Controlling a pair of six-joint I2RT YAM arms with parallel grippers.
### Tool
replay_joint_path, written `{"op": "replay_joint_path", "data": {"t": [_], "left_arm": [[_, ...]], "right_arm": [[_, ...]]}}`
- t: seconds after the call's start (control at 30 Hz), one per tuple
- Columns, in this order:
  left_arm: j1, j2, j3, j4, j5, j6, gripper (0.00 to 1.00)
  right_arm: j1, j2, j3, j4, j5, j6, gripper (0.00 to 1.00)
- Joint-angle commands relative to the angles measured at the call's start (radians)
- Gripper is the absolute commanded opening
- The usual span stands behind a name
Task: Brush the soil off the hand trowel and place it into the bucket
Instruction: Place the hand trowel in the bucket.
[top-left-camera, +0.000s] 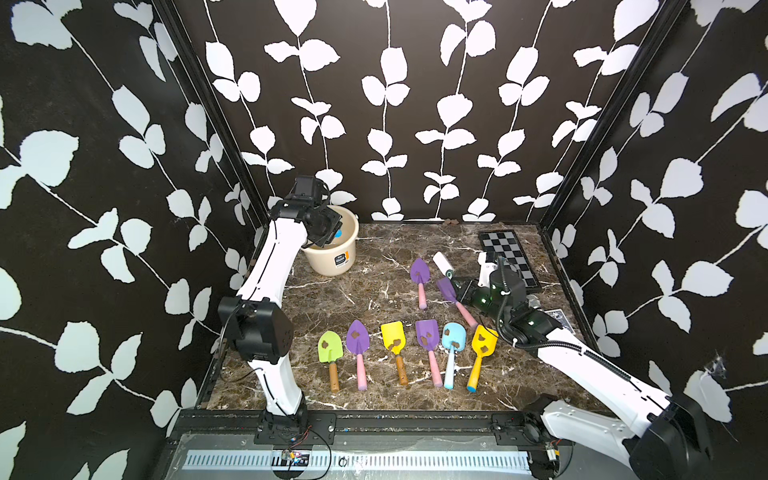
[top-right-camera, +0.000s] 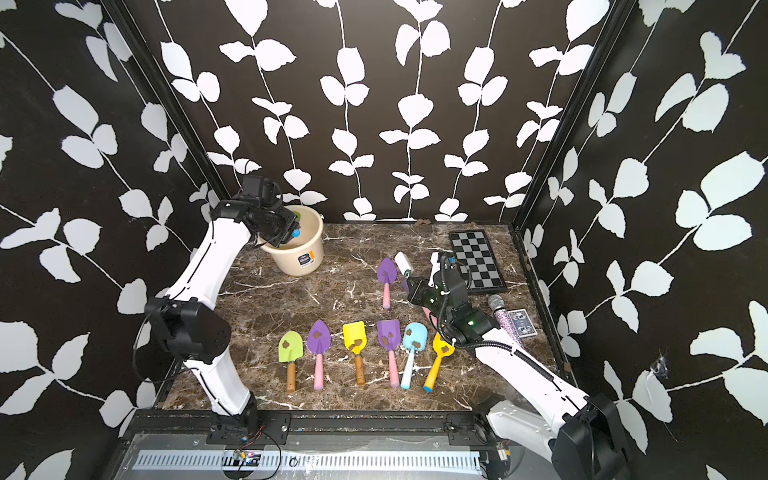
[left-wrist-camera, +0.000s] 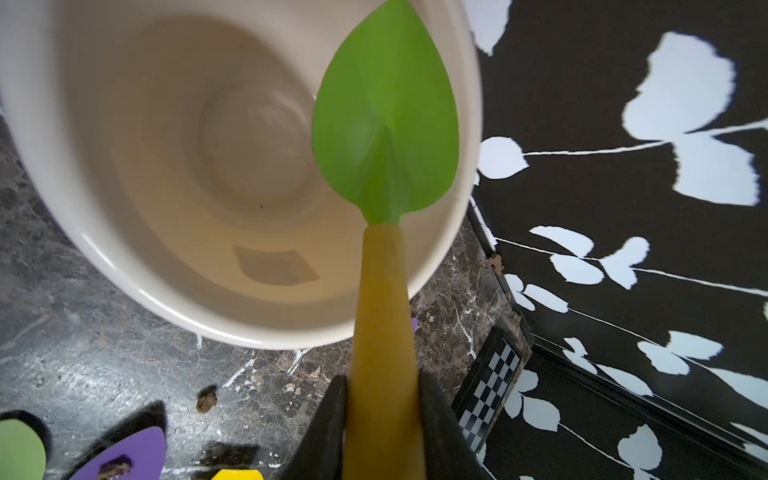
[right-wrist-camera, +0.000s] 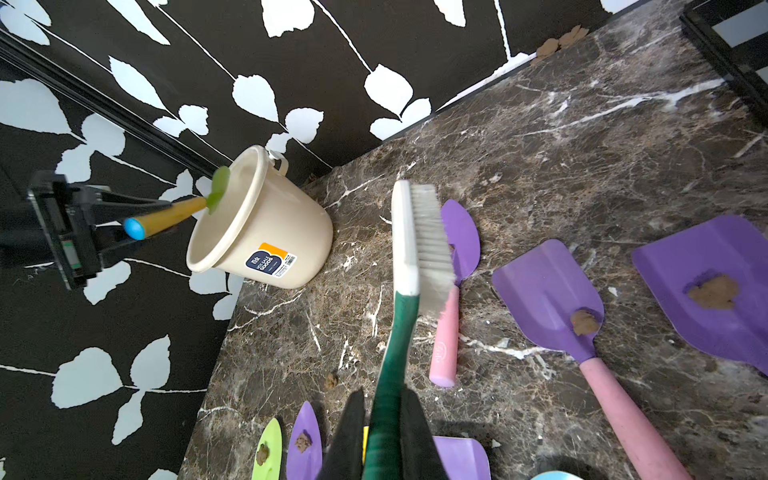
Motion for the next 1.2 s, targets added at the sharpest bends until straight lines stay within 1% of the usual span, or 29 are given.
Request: {"op": "replay_joint_path", "data": {"t": [0.0,0.1,0.43,0.6,0.73,0.77,0.83,0.97,1.1,1.17], "left_arm": [[0.003,0.036,0.054,-0.051,0.043,-0.062,0.0],[0.003,0.076,0.08,-0.051,0.043,-0.062,0.0],[0.003,0.13,0.067,-0.051,0.043,-0.062,0.0],[0.003,0.112,0.068,-0.051,0.043,-0.062,0.0],[0.003,0.056,0.048,-0.051,0.043,-0.062,0.0],[0.002,0.032,0.027,0.03,-0.022,0.033,0.71],[0.001,-0.016,-0.02,0.06,-0.025,0.079,0.81],[0.001,-0.116,-0.105,0.064,-0.055,0.169,0.96],[-0.002,-0.22,-0.204,0.083,-0.05,0.232,0.96],[-0.013,-0.294,-0.276,0.111,-0.05,0.287,0.95]], "right_arm": [[-0.004,-0.023,-0.018,0.015,0.023,0.002,0.0],[-0.004,-0.027,-0.019,0.009,0.023,-0.006,0.0],[-0.004,-0.046,-0.022,-0.012,0.021,-0.035,0.0],[-0.004,-0.066,-0.027,-0.033,0.033,-0.046,0.0],[-0.005,-0.072,-0.019,-0.043,0.031,-0.053,0.0],[-0.004,-0.074,-0.016,-0.045,0.031,-0.055,0.0],[-0.004,-0.075,-0.01,-0.051,0.031,-0.057,0.0],[-0.004,-0.07,0.002,-0.056,0.031,-0.066,0.0],[-0.005,-0.053,0.02,-0.056,0.018,-0.069,0.0],[-0.005,-0.047,0.023,-0.052,0.013,-0.069,0.0]]}}
